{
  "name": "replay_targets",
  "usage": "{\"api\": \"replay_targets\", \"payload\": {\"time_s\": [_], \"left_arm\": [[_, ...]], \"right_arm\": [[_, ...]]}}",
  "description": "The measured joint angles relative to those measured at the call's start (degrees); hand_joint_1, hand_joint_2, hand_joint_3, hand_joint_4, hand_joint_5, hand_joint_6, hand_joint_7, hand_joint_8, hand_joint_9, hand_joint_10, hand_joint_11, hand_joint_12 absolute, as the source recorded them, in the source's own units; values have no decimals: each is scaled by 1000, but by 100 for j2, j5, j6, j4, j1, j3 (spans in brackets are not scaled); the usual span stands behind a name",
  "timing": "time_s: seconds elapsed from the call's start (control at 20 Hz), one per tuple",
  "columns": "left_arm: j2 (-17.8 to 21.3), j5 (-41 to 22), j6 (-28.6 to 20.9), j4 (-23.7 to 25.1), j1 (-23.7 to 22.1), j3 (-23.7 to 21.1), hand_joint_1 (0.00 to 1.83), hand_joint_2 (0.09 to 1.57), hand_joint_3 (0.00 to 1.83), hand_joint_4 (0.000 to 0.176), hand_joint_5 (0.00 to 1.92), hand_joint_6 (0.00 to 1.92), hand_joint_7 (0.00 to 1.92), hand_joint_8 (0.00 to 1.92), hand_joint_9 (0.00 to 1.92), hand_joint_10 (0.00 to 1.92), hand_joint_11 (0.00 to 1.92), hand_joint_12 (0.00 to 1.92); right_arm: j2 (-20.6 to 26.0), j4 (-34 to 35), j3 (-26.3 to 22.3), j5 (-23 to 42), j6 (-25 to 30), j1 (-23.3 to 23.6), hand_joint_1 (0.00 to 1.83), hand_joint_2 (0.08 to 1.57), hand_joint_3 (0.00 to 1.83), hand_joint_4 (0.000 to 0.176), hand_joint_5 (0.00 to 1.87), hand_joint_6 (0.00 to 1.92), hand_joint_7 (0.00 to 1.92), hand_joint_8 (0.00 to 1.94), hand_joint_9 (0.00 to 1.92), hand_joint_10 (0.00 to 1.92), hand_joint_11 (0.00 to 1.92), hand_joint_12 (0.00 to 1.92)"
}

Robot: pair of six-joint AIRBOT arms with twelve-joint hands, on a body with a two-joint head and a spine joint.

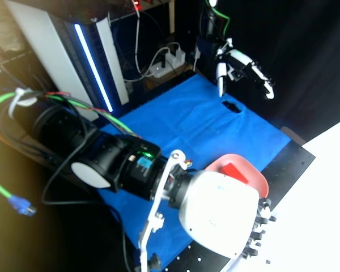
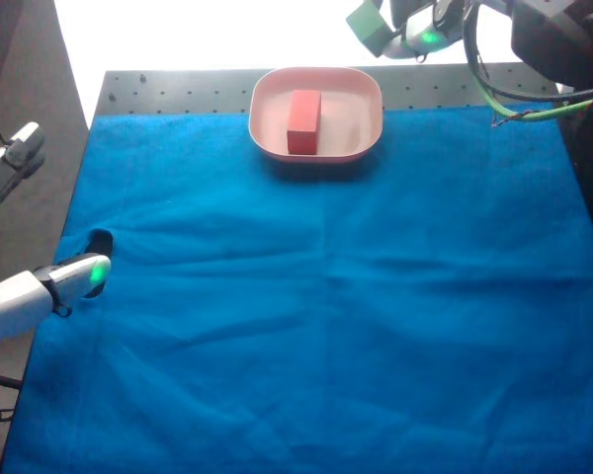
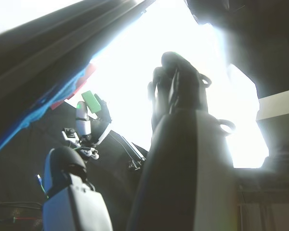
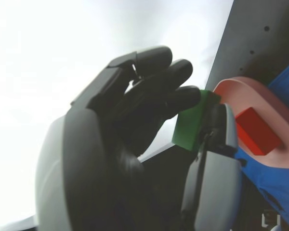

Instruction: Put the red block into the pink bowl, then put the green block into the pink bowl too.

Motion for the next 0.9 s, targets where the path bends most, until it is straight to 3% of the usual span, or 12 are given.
{"api": "replay_targets", "payload": {"time_s": [0.05, 0.1, 0.15, 0.2, 0.25, 0.3, 0.35, 0.5, 0.55, 0.65, 0.75, 0.9], "left_arm": [[0, -7, 0, 2, 0, 0, 911, 937, 2, 0, 149, 1, 299, 0, 263, 0, 0, 501], [-4, -15, 0, 0, 0, 0, 901, 948, 6, 0, 147, 0, 290, 0, 258, 0, 0, 503], [-11, -35, -2, -4, 0, 0, 899, 949, 3, 0, 146, 0, 291, 0, 258, 0, 0, 530], [-20, -39, -2, -4, 0, 0, 899, 949, 3, 0, 146, 0, 291, 0, 258, 0, 0, 530], [-31, -37, -4, 0, 0, 0, 880, 944, 0, 0, 151, 2, 301, 4, 268, 4, 0, 544], [-31, -37, -4, 4, 0, 0, 880, 944, 0, 0, 151, 2, 301, 4, 268, 4, 0, 544], [-33, -46, -2, -4, 0, 0, 878, 944, 0, 0, 141, 0, 298, 2, 263, 2, 0, 540], [-33, -50, -4, -7, 0, 0, 894, 937, 0, 0, 140, 0, 300, 2, 261, 2, 0, 536], [-33, -55, -4, -7, 0, 0, 893, 931, 0, 0, 139, 0, 305, 4, 267, 4, 0, 537], [-33, -61, -4, -13, 0, 0, 898, 941, 0, 0, 145, 1, 307, 2, 270, 4, 0, 559], [-33, -61, -4, -11, 0, 0, 884, 936, 0, 0, 159, 1, 316, 3, 265, 1, 0, 543], [-33, -61, -4, -31, 0, 0, 908, 935, 0, 0, 165, 1, 307, 2, 256, 2, 0, 539]], "right_arm": [[0, 0, 0, 2, 4, 0, 1281, 1057, 2, 0, 974, 844, 1239, 681, 1166, 326, 737, 1170], [0, -2, 0, 0, 4, 0, 1162, 923, 0, 0, 819, 117, 1037, 132, 1089, 156, 672, 1124], [0, -2, 0, -4, 4, 0, 1114, 898, 0, 0, 782, 30, 1007, 41, 1052, 91, 624, 1114], [0, 2, 0, 0, 7, 0, 1114, 898, 0, 0, 782, 30, 1007, 41, 1052, 91, 624, 1114], [0, 2, 0, 7, 7, 0, 1051, 862, 0, 0, 709, 0, 864, 1, 887, 10, 415, 1059], [0, 2, 0, 4, 7, 0, 1051, 862, 0, 0, 709, 0, 864, 1, 887, 10, 415, 1059], [-2, 2, 0, 0, 7, 0, 1000, 852, 0, 49, 655, 0, 766, 0, 775, 0, 294, 1049], [-2, 2, 0, 4, 7, 0, 1015, 853, 1, 65, 668, 6, 772, 5, 792, 8, 316, 1122], [-2, 2, 0, 2, 7, 0, 1036, 842, 0, 45, 683, 11, 787, 10, 802, 11, 317, 1119], [-2, 2, 0, 0, 7, 0, 1022, 845, 0, 49, 690, 12, 806, 15, 815, 16, 320, 1115], [-2, 4, -9, 2, 7, 0, 1070, 844, 0, 0, 728, 8, 858, 8, 859, 16, 377, 1046], [2, 22, -129, 2, 9, 0, 1044, 856, 1, 0, 680, 0, 836, 0, 833, 1, 323, 1082]]}}
